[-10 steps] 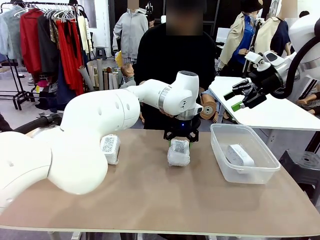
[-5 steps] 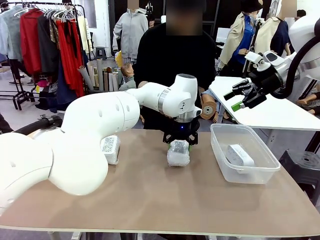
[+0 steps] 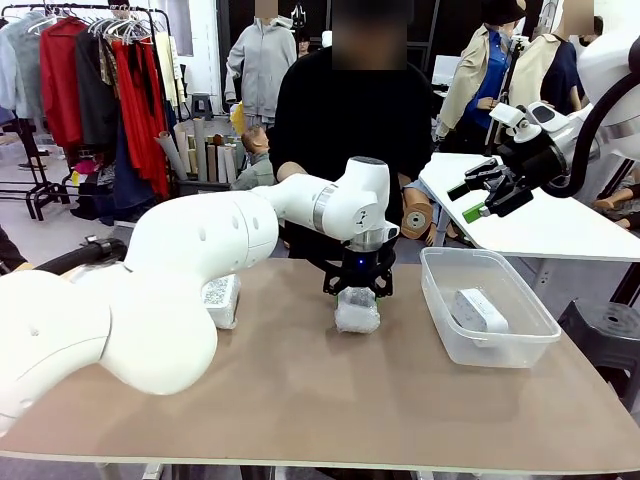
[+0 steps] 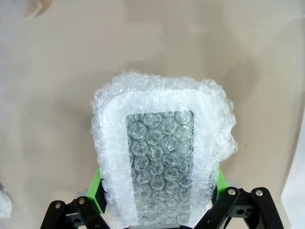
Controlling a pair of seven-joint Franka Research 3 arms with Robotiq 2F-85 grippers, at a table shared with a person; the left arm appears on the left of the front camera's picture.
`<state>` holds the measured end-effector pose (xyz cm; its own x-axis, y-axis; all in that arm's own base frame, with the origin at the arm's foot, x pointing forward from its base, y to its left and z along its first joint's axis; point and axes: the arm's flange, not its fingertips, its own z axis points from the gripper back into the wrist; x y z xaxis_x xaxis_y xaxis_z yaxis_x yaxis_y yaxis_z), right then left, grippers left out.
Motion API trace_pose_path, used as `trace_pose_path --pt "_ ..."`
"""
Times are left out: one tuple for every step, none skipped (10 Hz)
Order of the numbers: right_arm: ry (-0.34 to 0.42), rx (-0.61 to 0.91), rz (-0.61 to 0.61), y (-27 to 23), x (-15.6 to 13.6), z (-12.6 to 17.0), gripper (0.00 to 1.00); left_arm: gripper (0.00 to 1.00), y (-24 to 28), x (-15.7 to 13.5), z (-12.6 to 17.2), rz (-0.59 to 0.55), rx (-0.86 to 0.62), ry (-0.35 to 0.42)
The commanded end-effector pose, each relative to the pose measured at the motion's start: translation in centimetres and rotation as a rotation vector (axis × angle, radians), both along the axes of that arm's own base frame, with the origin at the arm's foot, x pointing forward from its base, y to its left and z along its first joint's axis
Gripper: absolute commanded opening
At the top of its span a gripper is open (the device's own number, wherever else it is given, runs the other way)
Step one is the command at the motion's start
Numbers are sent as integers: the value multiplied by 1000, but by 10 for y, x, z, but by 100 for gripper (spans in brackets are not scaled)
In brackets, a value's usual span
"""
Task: Separate and place wrapped and unwrapped clocks.
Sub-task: Pick up the Digital clock indicated by the person.
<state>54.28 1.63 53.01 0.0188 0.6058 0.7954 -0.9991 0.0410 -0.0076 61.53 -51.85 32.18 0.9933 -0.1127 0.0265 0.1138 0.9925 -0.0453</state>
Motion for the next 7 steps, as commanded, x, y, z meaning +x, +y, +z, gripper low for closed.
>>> trace_pose_path --pt "-5 -1 0 0 -1 3 100 100 -13 24 3 -16 7 38" --pt "-5 -1 0 0 -1 3 100 100 0 0 0 0 0 0" --pt "-5 -1 0 0 -1 3 100 100 0 0 0 0 0 0" --pt "-5 -1 0 0 -1 3 100 100 0 0 0 0 0 0" --pt "-5 -1 0 0 -1 3 100 100 0 0 0 0 0 0" --pt "-5 -1 0 0 -1 3 100 81 -1 -1 0 -3 -3 3" --pt "-5 -1 0 0 -1 3 100 61 2 -1 1 8 -17 0"
